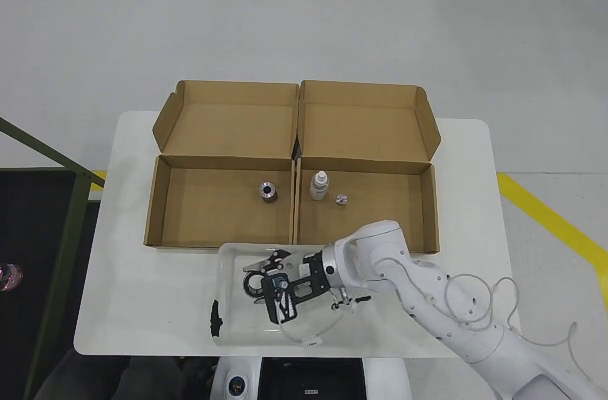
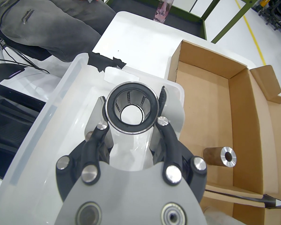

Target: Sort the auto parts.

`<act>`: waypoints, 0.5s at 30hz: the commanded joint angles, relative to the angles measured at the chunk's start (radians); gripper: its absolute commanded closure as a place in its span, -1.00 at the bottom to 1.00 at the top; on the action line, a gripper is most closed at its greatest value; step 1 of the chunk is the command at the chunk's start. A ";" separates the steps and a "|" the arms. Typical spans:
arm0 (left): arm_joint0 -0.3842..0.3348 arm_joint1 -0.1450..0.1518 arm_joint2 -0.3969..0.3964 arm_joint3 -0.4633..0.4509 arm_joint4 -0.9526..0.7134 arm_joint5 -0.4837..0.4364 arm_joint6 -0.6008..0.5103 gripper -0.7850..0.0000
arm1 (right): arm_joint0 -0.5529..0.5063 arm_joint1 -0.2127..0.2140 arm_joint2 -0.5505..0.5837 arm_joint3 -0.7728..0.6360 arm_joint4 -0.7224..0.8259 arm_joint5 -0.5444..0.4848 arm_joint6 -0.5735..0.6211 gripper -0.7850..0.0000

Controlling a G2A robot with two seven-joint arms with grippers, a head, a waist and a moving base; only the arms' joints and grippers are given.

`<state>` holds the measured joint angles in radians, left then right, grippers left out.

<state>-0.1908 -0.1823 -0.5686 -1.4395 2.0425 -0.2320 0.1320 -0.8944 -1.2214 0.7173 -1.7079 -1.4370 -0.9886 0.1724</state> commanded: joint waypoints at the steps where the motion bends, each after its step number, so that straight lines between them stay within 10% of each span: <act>1: 0.000 0.000 0.000 0.000 0.000 0.000 0.000 -1.00 | -0.002 0.002 0.010 -0.010 0.000 -0.001 -0.003 1.00; 15: 0.000 0.000 0.000 0.000 0.000 0.000 0.000 -1.00 | 0.039 0.001 0.042 -0.024 0.004 0.011 -0.018 1.00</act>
<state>-0.1908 -0.1823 -0.5686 -1.4395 2.0425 -0.2320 0.1320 -0.8639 -1.2189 0.7597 -1.7374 -1.4338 -0.9802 0.1551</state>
